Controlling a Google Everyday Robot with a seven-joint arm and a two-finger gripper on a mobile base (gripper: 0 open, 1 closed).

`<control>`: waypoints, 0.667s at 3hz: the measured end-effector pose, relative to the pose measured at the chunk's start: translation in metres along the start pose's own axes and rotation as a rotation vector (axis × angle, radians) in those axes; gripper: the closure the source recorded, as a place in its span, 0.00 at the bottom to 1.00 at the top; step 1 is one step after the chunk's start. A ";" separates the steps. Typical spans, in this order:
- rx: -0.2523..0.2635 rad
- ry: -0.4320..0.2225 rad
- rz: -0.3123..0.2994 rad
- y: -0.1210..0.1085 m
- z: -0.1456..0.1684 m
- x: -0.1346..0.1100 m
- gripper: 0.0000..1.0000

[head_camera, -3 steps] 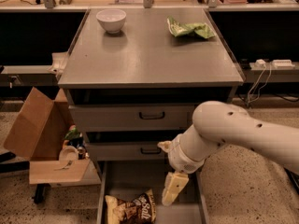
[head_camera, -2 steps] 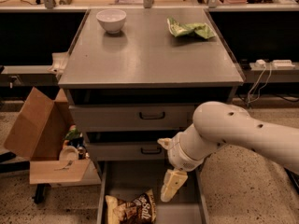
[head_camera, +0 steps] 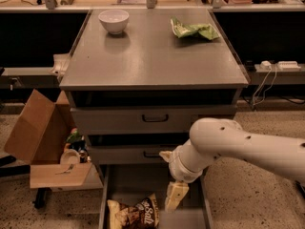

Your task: Pick brown chip bag from bottom drawer and place on counter

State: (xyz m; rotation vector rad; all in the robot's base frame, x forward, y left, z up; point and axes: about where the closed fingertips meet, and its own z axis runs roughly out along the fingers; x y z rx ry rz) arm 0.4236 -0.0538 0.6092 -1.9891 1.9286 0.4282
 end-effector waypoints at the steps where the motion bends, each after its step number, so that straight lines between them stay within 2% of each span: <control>1: -0.003 -0.001 -0.027 -0.006 0.059 0.033 0.00; 2: 0.002 -0.026 -0.043 -0.008 0.114 0.052 0.00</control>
Offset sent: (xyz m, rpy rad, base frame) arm 0.0219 0.0137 -0.2001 0.0655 -0.0456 0.0436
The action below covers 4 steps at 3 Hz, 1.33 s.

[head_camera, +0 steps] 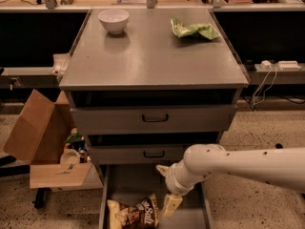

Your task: Pick brown chip bag from bottom drawer and place on counter

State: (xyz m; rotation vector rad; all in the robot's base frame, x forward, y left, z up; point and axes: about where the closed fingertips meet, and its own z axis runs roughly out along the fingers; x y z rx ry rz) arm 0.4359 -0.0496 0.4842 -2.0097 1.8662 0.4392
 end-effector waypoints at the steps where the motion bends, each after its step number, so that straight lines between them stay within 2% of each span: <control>1: 0.020 -0.075 0.009 -0.005 0.053 0.009 0.00; 2: -0.006 -0.190 0.024 0.000 0.115 0.011 0.00; 3: -0.005 -0.190 0.024 -0.001 0.115 0.011 0.00; 4: 0.000 -0.188 0.009 -0.005 0.138 0.015 0.00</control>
Offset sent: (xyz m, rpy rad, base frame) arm 0.0174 0.0637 -0.1430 0.2973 0.0195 -0.0068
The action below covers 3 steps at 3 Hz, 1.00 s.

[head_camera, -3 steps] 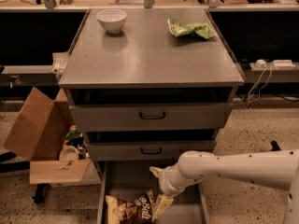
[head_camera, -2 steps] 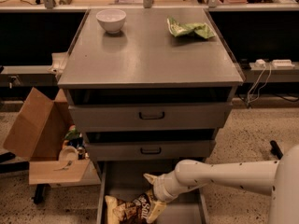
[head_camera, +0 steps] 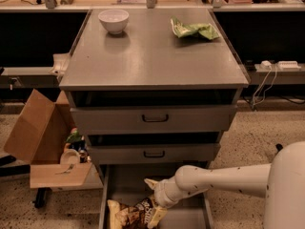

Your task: Pick brown chip bag from bottom drawer and place on counter

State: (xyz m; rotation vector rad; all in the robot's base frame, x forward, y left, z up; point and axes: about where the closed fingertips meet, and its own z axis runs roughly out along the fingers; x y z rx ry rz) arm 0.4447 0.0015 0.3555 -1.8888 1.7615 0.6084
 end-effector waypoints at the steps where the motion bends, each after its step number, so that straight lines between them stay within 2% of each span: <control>1: -0.009 -0.019 -0.038 -0.010 0.046 0.009 0.00; 2: -0.015 -0.049 -0.056 -0.020 0.095 0.022 0.00; 3: -0.023 -0.066 -0.052 -0.025 0.127 0.033 0.00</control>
Offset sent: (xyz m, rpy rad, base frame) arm 0.0404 0.0645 -0.1426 0.0842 -0.0315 0.0663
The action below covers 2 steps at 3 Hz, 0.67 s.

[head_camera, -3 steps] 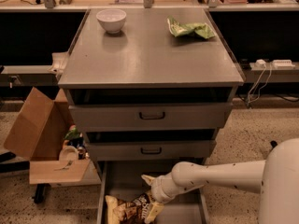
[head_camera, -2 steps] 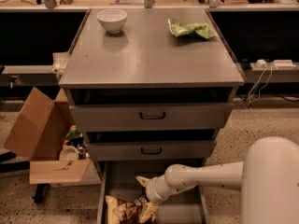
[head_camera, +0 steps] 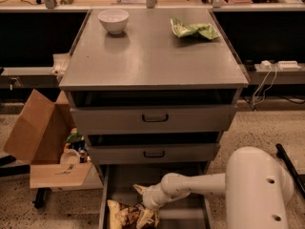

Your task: Pick brown chip bag from bottom drawer and place on counter

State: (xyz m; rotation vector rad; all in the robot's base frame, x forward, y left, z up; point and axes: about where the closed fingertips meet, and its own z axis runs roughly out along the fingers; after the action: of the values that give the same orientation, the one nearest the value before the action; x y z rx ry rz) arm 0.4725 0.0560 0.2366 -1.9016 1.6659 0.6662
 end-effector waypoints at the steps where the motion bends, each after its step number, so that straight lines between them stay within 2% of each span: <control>1: -0.019 -0.030 0.024 -0.003 0.029 0.016 0.00; 2: -0.036 -0.057 0.046 -0.008 0.048 0.029 0.00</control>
Offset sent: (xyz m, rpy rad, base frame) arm 0.0228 0.0128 -0.0823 0.0800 0.0985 -0.0164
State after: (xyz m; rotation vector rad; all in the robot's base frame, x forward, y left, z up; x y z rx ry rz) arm 0.4827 0.0674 0.1822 -1.8566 1.6774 0.7668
